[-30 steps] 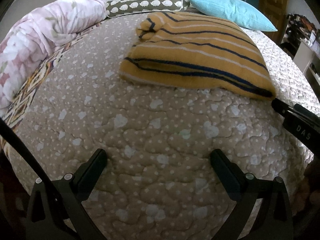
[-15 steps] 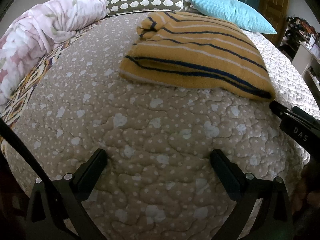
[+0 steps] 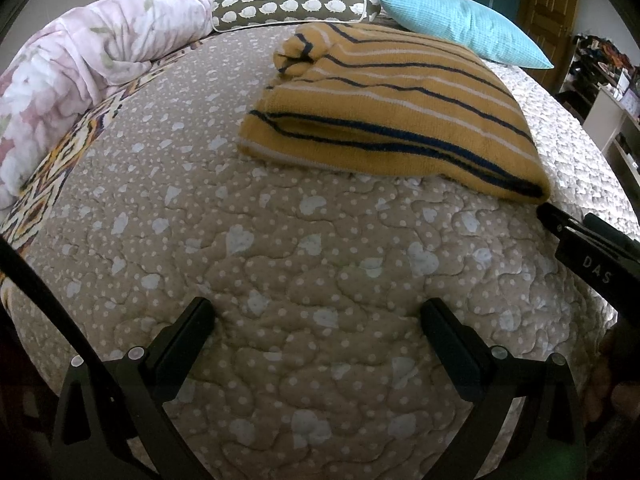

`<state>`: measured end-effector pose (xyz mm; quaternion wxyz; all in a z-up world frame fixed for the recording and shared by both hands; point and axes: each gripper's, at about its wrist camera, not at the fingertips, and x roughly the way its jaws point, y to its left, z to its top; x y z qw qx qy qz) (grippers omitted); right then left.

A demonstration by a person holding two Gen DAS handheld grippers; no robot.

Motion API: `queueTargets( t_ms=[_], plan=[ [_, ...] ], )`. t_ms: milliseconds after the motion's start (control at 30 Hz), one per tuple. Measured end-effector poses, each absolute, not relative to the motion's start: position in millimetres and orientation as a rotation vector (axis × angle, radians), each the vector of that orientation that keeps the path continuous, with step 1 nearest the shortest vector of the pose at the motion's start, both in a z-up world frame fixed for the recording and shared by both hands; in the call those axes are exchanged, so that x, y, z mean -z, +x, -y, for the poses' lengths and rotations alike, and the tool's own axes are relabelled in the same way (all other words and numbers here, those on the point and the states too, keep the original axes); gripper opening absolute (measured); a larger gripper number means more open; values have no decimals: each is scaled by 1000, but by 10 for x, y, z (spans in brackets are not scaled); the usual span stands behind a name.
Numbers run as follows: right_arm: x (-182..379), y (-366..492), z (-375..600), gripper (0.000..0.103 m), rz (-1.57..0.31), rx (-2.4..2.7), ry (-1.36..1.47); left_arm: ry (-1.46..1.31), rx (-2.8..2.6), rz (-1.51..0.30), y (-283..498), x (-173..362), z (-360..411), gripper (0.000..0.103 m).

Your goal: Fold small clothes

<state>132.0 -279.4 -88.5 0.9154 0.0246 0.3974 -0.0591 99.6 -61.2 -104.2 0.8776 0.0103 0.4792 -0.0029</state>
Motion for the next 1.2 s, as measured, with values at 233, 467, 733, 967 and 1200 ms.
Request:
queueTargets(
  t_ms=[233,467,733,967,1200],
  plan=[
    [893,1309,2845,82,-809,128,56,70,-25,-925,887,967,718,103],
    [779,948,2874,82,-795,159,76,36,-24,-801,736,609,651,103],
    [496,622,2759,82,-824,209,26,39,-33,-697,427,154,475,103],
    [230,537,2433,82,-823,180,-21,-47,-13,-734,334,166,153,103],
    [218,561,2102,82,-843,148,-71,-85,-1,-807,370,370,-9,103]
  ],
)
